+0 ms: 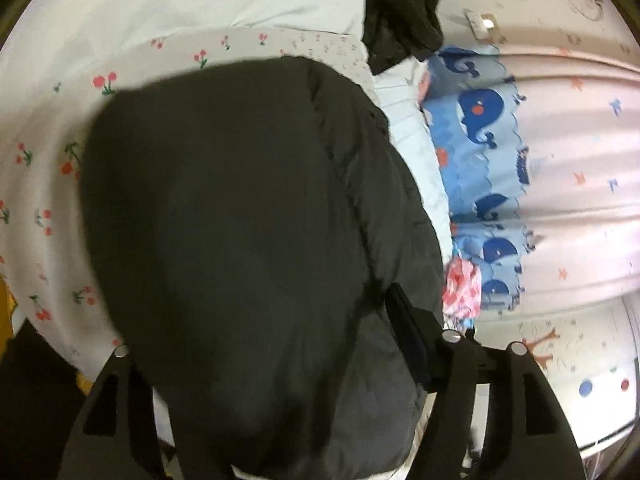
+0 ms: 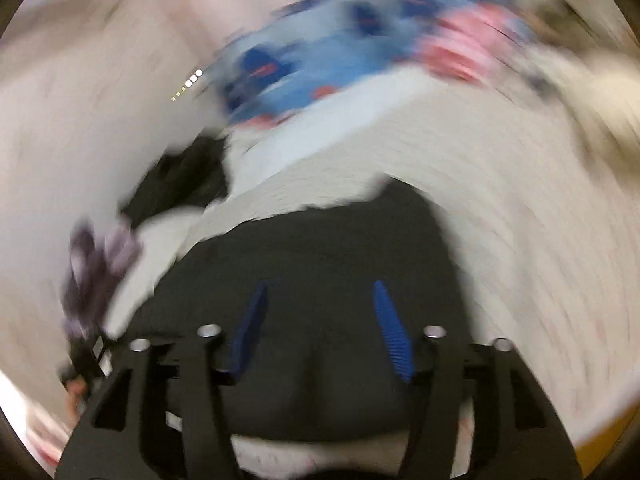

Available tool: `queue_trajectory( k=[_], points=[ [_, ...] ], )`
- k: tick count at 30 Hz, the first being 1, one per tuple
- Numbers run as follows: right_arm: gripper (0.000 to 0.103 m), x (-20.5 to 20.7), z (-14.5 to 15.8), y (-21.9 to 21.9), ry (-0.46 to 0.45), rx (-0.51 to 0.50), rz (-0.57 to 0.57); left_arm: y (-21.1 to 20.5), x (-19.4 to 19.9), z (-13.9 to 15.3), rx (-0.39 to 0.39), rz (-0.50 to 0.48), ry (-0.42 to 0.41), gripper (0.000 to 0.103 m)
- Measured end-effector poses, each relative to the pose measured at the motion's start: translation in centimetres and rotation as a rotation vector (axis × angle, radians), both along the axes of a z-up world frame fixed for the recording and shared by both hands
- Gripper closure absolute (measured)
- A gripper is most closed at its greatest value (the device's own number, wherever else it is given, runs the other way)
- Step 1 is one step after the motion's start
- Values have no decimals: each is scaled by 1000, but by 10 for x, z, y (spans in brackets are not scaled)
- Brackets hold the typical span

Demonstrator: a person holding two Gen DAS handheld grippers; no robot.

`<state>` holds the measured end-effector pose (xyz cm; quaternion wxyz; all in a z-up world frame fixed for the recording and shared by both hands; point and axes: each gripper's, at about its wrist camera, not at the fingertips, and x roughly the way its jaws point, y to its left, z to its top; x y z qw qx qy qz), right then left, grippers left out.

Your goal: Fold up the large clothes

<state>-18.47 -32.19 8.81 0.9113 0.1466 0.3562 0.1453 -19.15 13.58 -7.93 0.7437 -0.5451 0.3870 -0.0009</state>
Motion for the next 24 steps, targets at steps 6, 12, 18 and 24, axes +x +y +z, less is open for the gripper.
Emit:
queue_trajectory(
  k=[6,12,18,24],
  points=[
    [41,136,-46,136,109,-319,125,-1,6,-10,38,6,-24,35],
    [34,155,-108,176,244,-445,181,-4,7,-16,89,-59,-97,51],
    [33,81,-70,164,98,-471,197,0,4,-11,83,-69,-116,53],
    [28,85,-106,177,162,-577,241,-7,4,-7,117,-76,-126,53]
  ],
)
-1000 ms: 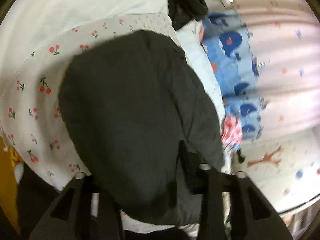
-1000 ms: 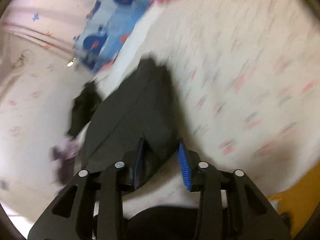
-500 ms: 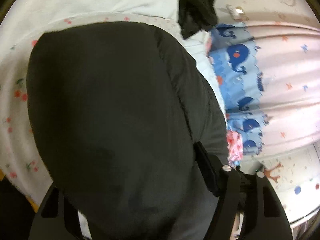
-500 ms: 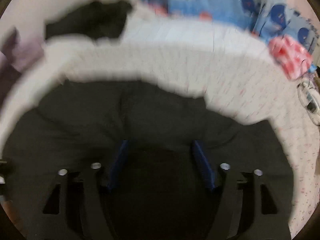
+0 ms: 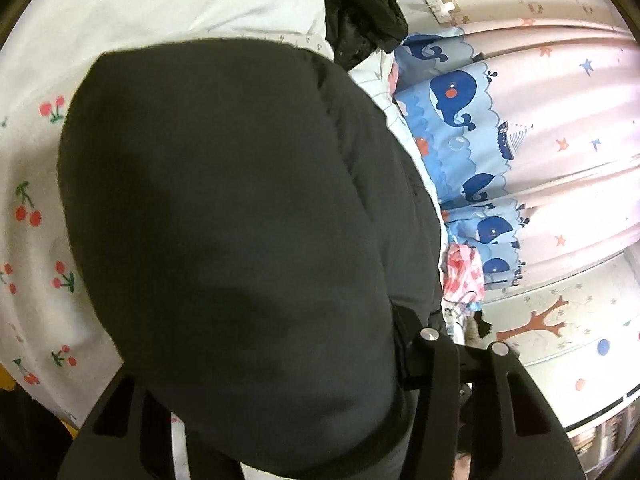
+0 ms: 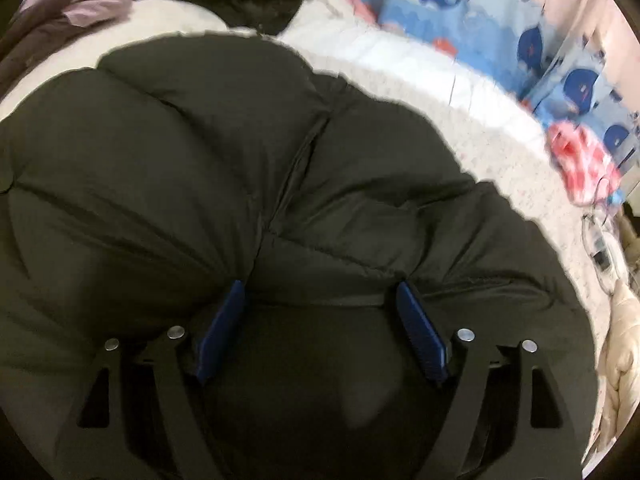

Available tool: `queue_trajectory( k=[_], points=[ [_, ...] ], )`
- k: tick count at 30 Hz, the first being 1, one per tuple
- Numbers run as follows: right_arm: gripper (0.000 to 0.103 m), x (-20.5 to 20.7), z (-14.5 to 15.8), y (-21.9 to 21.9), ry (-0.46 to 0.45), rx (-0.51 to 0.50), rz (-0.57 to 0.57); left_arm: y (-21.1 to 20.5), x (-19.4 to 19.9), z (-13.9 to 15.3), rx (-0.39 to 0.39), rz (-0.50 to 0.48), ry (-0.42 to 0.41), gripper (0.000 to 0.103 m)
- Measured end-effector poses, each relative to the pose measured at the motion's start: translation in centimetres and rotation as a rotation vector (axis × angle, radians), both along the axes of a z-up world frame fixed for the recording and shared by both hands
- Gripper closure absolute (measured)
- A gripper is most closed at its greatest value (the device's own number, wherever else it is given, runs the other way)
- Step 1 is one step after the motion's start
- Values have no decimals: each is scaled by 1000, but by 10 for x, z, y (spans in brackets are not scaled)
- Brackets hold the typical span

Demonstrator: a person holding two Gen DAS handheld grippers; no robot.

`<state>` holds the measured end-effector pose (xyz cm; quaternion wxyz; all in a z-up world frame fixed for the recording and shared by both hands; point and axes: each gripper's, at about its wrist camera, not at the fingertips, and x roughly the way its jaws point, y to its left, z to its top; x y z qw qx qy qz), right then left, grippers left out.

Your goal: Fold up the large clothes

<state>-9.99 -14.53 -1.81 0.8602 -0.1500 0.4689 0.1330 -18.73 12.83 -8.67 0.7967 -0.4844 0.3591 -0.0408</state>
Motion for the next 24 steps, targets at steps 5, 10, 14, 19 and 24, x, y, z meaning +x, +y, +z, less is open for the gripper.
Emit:
queue_trajectory(
  k=[5,10,14,19,24],
  points=[
    [28,-4,41,-11,-100,29,-17,13,-4,-7,-65,42,8,52],
    [22,94,23,-18,-70,-71,-162,12,-5,-9,-94,71,8,45],
    [12,122,-25,-19,62,-65,-160,18,-2,-16,-148,96,18,37],
    [12,67,23,-33,-23,17,-90,24,-9,-16,-176,123,23,37],
    [12,-10,5,-22,-12,-26,19,22,-10,-12,-164,101,19,32]
  ],
)
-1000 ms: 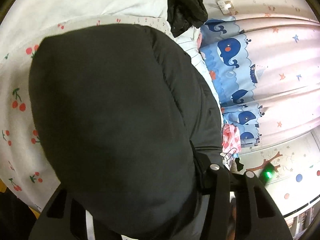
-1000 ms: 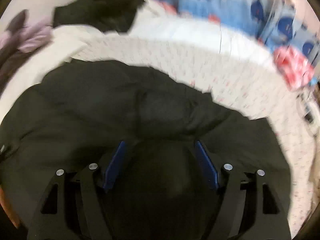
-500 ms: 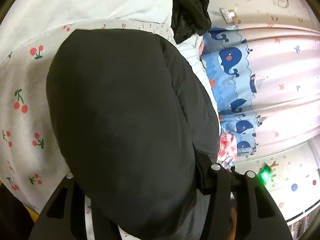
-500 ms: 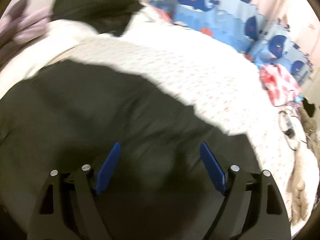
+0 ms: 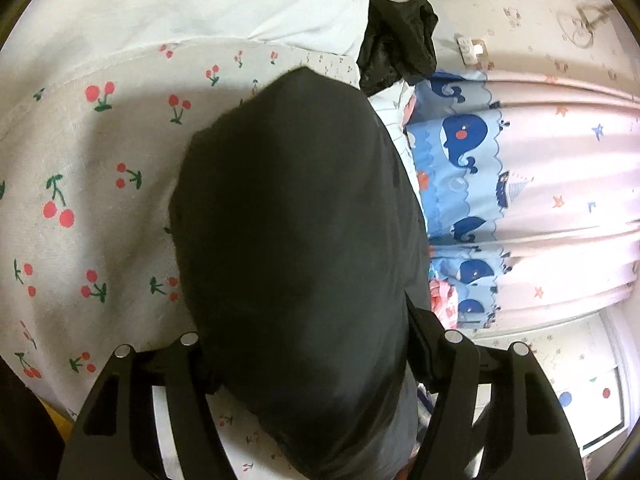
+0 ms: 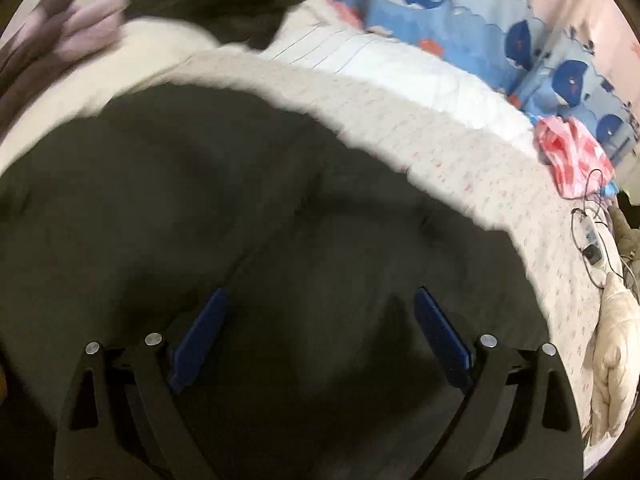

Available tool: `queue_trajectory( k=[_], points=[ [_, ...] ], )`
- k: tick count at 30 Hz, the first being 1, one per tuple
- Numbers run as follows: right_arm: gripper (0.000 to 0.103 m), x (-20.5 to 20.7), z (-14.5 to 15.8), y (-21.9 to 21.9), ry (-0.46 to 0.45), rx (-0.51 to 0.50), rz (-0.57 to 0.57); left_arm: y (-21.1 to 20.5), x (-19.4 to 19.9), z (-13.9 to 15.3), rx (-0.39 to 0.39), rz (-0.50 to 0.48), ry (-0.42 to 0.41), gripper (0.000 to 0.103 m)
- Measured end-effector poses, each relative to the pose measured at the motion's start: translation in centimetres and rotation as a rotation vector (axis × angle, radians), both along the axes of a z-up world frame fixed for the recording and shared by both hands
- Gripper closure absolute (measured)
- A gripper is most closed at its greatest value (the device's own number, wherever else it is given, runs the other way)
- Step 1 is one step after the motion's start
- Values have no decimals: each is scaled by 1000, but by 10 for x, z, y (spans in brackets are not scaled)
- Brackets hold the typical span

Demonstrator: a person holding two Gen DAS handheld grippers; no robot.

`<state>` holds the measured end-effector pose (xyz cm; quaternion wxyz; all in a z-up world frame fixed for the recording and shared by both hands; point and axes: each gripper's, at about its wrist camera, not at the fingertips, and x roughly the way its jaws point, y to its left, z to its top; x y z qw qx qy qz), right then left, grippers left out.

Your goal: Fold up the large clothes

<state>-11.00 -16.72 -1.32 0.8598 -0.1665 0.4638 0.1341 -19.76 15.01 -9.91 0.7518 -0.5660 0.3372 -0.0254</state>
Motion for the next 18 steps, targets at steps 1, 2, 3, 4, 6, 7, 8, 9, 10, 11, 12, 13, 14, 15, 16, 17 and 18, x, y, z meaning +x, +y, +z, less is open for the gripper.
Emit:
queue_trajectory(
  k=[1,2,3,4,6,7,8,9,10,11,12,13,14,15,16,17,18],
  points=[
    [12,-4,-11,3,-6,-20,10,-4,3,0,5,-17,5,25],
    [11,-3,-20,4,-12,-32,17,-9,6,2,27,-37,9,24],
    [11,2,-21,2,11,-21,7,-10,3,5,58,-37,3,24],
    [11,8,-16,-1,43,-7,-14,-11,-1,10,90,-26,-11,24],
    [12,1,2,-2,6,16,-12,-8,-5,13,104,-11,-19,24],
    [12,-8,11,1,-29,6,10,-4,-6,9,80,-10,-12,24],
    [12,-16,11,4,-34,-11,29,-1,-5,6,60,-8,-6,24],
    [12,-21,6,7,-28,-31,36,0,-2,1,37,-12,8,24],
    [12,-25,-4,10,-24,-53,41,-1,4,-3,21,-24,22,23],
    [12,-24,-16,10,-25,-68,47,-3,8,-7,13,-38,30,22],
    [12,-24,-20,9,-18,-63,43,-5,10,-7,23,-44,33,22],
    [12,-21,-18,6,-1,-56,30,-8,11,-5,46,-48,29,22],
    [12,-22,-9,5,-5,-52,15,-10,11,-3,68,-56,23,24],
    [12,-30,-2,7,-42,-58,21,-10,9,-4,71,-57,20,32],
    [12,-31,1,5,-73,-71,35,-8,9,-5,61,-56,15,40],
    [12,-36,-1,8,-82,-92,50,-7,8,-6,43,-62,4,44],
    [12,-36,-9,10,-74,-112,58,-6,8,-6,40,-70,-2,49]
  ],
)
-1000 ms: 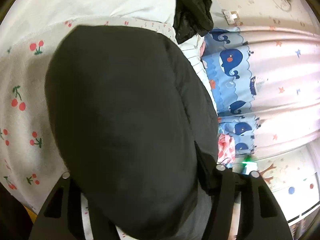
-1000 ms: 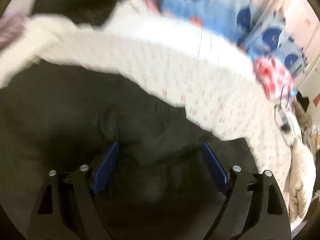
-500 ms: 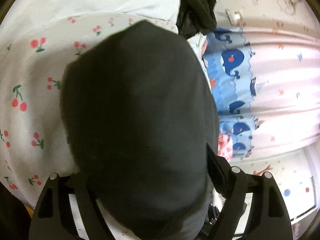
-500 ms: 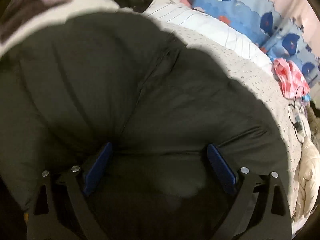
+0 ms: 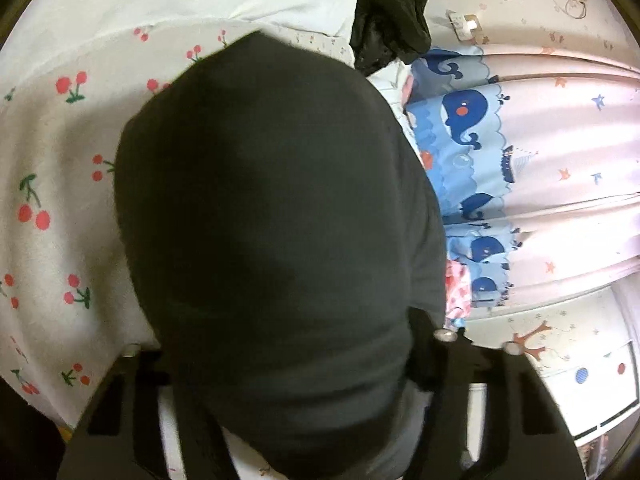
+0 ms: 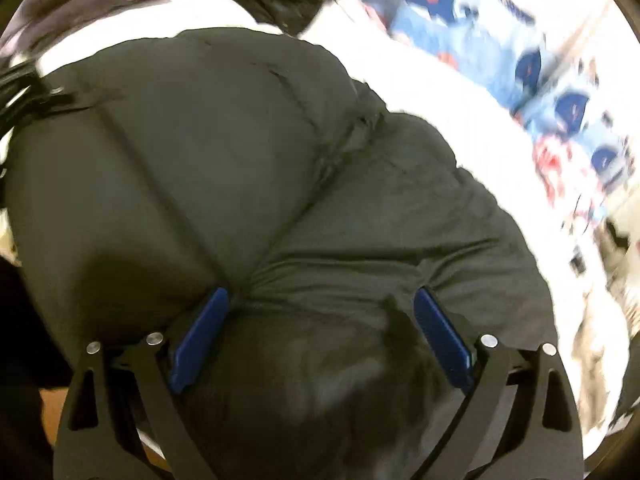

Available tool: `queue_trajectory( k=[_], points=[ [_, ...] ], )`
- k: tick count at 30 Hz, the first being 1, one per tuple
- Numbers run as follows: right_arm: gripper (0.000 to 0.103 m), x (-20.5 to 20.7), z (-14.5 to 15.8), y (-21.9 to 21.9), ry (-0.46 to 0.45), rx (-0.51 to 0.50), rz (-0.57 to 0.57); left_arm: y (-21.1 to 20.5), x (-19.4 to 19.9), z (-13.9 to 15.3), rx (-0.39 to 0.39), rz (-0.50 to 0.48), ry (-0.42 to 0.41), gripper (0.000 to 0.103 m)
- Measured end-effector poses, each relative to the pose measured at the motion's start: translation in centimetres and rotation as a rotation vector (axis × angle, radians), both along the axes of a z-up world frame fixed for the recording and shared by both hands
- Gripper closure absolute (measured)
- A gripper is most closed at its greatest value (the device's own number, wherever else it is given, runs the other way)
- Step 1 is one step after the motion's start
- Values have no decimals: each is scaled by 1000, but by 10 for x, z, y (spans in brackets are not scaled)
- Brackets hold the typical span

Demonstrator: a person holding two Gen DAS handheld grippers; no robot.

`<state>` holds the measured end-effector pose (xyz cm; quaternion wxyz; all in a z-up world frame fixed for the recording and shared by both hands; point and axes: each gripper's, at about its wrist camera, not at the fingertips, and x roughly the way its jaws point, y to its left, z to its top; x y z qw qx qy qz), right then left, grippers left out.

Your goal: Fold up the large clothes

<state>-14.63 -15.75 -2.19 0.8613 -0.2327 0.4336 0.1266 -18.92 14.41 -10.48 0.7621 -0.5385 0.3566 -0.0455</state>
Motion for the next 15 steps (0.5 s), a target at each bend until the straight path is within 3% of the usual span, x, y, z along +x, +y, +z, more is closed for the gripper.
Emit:
queue_trajectory(
  k=[4,7,15],
  points=[
    [11,14,-24,-6,51,16,-16,-12,2,13,103,-49,-29,65],
    [11,16,-25,-1,41,-17,-11,-23,1,32,210,-78,-73,71],
    [11,20,-27,-4,46,-4,-5,-74,-4,93,500,-171,-191,73]
  ],
)
